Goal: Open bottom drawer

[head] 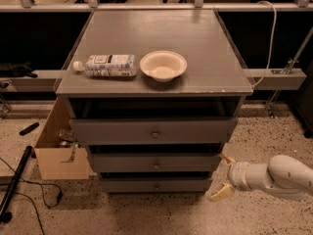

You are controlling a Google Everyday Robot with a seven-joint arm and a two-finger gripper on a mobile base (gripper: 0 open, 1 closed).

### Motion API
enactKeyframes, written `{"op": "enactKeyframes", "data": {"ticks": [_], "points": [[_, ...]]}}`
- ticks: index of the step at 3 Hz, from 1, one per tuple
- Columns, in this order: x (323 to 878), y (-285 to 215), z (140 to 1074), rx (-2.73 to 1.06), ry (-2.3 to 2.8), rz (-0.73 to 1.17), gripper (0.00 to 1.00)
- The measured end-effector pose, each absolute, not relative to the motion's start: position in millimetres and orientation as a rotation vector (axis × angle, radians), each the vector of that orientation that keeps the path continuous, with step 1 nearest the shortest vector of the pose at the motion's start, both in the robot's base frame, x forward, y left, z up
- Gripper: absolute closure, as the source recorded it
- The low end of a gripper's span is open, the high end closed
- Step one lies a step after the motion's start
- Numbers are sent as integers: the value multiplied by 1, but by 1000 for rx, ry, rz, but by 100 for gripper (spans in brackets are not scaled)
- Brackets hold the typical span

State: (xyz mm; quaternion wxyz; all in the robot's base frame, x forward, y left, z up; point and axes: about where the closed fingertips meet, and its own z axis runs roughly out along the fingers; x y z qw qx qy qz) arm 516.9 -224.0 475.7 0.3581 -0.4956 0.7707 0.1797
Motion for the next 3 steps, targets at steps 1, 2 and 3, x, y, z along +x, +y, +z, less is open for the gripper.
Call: {"op": "enactKeyframes", "data": {"ticks": [1, 2, 3], "points": [[517, -224, 476, -1279, 1989, 464, 0], [515, -209, 457, -1294, 1986, 500, 0], [501, -191, 416, -1326, 2000, 562, 0]]}}
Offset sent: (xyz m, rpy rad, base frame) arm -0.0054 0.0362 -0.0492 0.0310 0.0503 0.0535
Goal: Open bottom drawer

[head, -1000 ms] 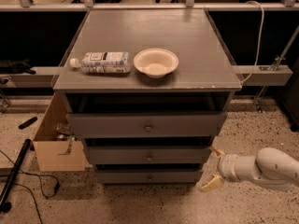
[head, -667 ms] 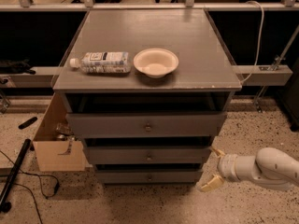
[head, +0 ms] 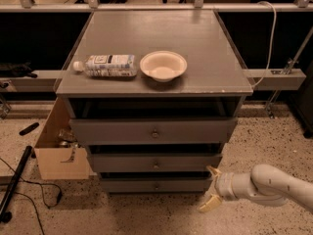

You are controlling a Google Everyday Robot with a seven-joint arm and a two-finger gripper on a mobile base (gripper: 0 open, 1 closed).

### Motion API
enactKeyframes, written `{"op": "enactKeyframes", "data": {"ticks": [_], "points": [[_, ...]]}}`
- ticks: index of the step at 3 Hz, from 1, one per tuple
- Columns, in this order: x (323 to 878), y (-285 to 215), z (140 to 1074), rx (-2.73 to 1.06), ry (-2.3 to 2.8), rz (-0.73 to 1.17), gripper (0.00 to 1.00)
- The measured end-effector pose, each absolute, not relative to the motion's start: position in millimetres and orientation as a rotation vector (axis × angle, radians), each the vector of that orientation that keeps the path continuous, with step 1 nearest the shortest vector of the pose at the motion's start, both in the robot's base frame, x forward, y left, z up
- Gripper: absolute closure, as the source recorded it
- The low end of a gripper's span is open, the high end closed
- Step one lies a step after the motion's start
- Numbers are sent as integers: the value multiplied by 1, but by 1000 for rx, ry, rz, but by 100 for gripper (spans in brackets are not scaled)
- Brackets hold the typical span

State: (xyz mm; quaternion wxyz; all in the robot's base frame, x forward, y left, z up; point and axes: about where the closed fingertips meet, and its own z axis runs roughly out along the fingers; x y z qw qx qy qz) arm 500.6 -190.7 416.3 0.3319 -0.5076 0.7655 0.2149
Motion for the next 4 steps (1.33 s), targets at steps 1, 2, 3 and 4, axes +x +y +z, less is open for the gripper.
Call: {"op": "enactKeyframes", "data": {"ticks": [1, 2, 3, 4], "points": [[483, -183, 364, -1336, 2045, 607, 0], [480, -176, 321, -1339, 2073, 615, 0], [523, -147, 262, -1366, 2056, 589, 0], [531, -141, 252, -1367, 2056, 590, 0]]}}
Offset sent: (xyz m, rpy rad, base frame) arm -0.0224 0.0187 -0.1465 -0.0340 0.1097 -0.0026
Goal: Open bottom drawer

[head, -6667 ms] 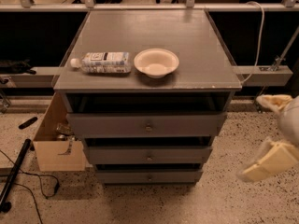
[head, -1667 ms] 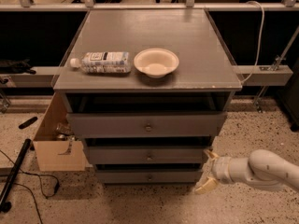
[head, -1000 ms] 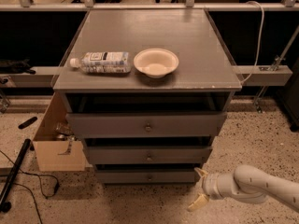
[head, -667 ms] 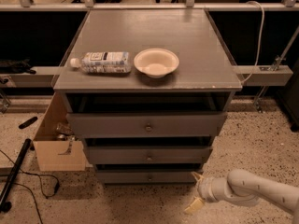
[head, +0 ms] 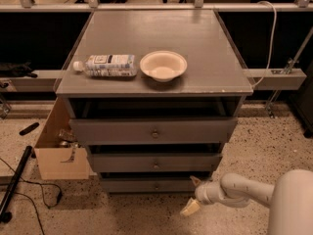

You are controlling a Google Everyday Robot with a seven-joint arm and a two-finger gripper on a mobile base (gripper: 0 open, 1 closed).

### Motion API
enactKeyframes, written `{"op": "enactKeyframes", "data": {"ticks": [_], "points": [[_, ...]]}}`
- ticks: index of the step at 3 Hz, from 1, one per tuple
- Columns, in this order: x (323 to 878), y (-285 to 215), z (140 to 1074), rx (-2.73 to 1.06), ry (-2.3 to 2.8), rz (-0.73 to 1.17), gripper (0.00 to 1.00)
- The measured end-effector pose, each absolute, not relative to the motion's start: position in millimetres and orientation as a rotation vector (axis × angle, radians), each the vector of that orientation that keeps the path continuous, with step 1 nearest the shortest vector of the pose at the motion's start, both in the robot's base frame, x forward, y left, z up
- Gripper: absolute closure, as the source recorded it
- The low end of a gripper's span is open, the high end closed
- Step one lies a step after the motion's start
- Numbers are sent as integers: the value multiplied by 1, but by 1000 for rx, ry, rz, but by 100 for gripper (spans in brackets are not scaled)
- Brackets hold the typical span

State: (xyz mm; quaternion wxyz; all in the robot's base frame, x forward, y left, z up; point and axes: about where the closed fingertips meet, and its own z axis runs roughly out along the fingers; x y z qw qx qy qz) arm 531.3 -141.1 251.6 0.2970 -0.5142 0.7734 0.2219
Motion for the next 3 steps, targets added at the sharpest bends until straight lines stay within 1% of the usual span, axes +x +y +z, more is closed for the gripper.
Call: {"op": "enactKeyframes", "data": {"ticks": [2, 3], "points": [[566, -126, 229, -1396, 2039, 520, 0], [591, -130, 208, -1387, 2031, 442, 0]]}}
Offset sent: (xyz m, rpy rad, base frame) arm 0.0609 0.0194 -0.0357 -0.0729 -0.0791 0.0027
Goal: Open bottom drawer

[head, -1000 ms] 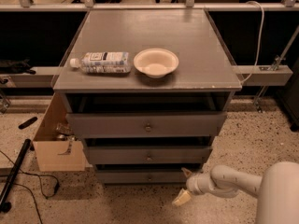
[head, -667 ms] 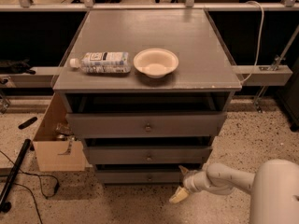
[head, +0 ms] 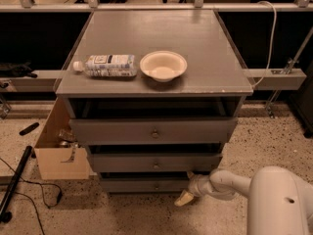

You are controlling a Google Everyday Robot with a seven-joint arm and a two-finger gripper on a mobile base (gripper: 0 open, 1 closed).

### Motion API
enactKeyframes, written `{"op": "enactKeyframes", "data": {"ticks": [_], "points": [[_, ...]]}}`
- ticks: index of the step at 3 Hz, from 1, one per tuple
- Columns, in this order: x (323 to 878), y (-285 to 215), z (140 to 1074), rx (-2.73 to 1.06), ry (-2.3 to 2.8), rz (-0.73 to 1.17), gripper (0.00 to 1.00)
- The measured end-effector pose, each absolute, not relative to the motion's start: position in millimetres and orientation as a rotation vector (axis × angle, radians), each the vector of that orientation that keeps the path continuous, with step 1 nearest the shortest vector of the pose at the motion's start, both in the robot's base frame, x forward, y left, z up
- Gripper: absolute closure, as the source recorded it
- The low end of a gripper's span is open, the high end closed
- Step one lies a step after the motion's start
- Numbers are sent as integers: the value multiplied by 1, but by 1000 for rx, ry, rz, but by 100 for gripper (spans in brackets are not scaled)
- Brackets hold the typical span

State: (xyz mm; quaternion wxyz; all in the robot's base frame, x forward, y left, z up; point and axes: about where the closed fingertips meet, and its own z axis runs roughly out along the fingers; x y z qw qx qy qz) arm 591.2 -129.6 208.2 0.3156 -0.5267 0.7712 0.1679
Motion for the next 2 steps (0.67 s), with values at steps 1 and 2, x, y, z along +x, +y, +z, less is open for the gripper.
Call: {"op": "enactKeyframes", "data": {"ticks": [1, 2], "points": [[603, -140, 187, -1361, 2050, 407, 0], [615, -143, 174, -1340, 2051, 385, 0]]}}
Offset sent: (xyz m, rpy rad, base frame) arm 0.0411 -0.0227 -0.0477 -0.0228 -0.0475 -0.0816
